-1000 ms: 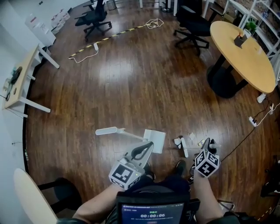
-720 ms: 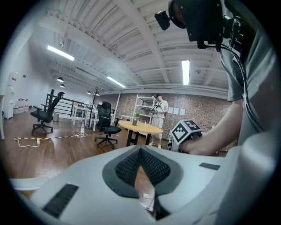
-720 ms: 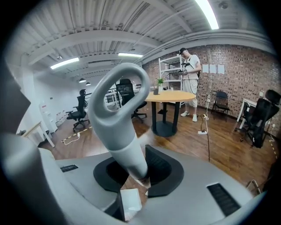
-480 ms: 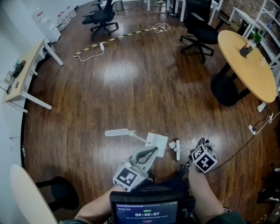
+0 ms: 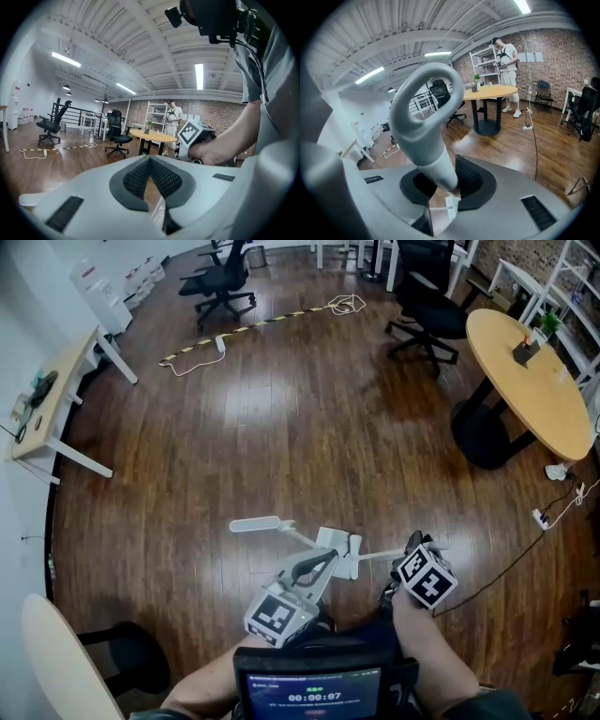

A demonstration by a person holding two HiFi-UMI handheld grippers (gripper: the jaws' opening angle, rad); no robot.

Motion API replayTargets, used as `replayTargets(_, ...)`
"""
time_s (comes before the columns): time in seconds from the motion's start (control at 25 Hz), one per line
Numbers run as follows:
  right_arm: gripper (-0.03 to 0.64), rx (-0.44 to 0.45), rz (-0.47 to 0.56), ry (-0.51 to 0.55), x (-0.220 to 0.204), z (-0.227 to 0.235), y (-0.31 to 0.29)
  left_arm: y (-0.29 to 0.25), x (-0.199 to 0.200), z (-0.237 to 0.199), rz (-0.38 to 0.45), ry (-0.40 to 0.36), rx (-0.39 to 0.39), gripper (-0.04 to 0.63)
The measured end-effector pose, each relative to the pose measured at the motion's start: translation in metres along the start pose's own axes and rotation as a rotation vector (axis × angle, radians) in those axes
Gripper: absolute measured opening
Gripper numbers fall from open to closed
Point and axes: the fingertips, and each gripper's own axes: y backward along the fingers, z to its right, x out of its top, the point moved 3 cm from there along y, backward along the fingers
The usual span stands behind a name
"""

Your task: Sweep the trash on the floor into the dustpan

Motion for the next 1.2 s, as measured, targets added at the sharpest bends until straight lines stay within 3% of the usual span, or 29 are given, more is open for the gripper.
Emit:
replayTargets(0.16,0.098,0.023,0.025,0.016,0.004,0.002,0.015,0.003,0.002,0.011,0.007,-0.011,0.006,0.023)
replayTargets(0.32,0.098,0.034,0.058,-0.042,0.02,0.021,0.038,0.0,0.011,0.028,0.017,-0.006,-0.007,0.023)
replayTargets(0.6,0.094,0.104,0.163,-0.035,0.061,0.056,0.087,-0.021,0.032,0.065,0.049,0.042,-0.022,0.023)
replayTargets(0.88,0.091,0.3,0.322,0.164,0.122,0.071,0.136,-0.05,0.062,0.102,0.092,0.085,-0.072,0.023)
replayTargets(1.2,0.089,0.416,0.433,0.367,0.188,0.141,0.19,-0.095,0.104,0.176,0.133,0.05,-0.049,0.023)
